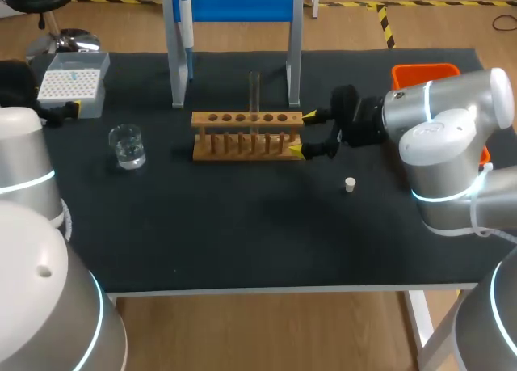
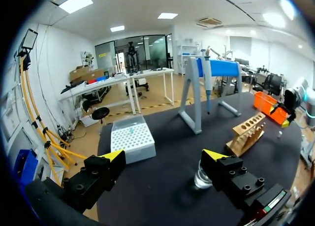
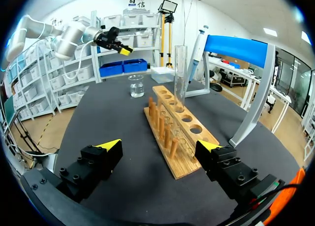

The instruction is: Invert the test tube, pick up the pipette, mount the tip to pipette, aspirate from beaker and dispense into the tube, eject the tip, return the pipette, and cap with the stopper.

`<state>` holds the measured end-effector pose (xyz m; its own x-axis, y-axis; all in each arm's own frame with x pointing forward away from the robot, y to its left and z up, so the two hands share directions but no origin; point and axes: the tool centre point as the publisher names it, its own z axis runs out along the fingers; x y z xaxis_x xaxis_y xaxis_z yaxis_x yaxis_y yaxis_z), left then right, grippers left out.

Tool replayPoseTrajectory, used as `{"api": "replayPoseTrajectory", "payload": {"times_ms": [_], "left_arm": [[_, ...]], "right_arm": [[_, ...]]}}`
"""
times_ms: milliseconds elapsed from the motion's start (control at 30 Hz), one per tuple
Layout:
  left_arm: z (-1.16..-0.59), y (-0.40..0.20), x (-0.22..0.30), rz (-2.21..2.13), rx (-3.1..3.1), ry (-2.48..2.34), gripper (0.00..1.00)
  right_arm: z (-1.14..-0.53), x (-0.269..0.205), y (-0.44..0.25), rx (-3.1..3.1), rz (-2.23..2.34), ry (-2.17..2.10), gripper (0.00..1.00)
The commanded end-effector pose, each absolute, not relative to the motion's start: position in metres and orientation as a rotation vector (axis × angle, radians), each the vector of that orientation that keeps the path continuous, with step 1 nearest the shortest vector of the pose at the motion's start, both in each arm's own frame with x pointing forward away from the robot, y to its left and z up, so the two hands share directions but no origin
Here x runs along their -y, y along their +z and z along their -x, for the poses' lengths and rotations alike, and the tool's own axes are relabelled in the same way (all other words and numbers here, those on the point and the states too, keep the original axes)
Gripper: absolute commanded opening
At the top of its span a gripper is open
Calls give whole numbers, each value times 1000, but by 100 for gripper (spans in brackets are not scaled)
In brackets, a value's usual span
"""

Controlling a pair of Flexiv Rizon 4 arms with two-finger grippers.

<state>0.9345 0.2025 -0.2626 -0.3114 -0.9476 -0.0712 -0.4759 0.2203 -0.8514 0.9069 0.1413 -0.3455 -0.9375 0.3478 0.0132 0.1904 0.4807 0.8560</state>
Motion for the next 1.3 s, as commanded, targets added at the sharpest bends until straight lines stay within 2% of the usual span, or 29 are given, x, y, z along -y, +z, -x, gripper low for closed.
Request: {"api": "replayPoseTrajectory", "payload": {"times_ms": [33,600,1300], "left_arm": [[-951,-270,-194,1330,-1826,-922,100],[-999,-294,-201,1414,-1760,-904,100],[-1042,-318,-233,1477,-1716,-906,100]], "right_arm": [[-907,-141,-345,-2564,-468,1448,100],[-907,-141,-345,-2564,-468,1448,100],[-907,-141,-345,-2564,-468,1448,100]]}}
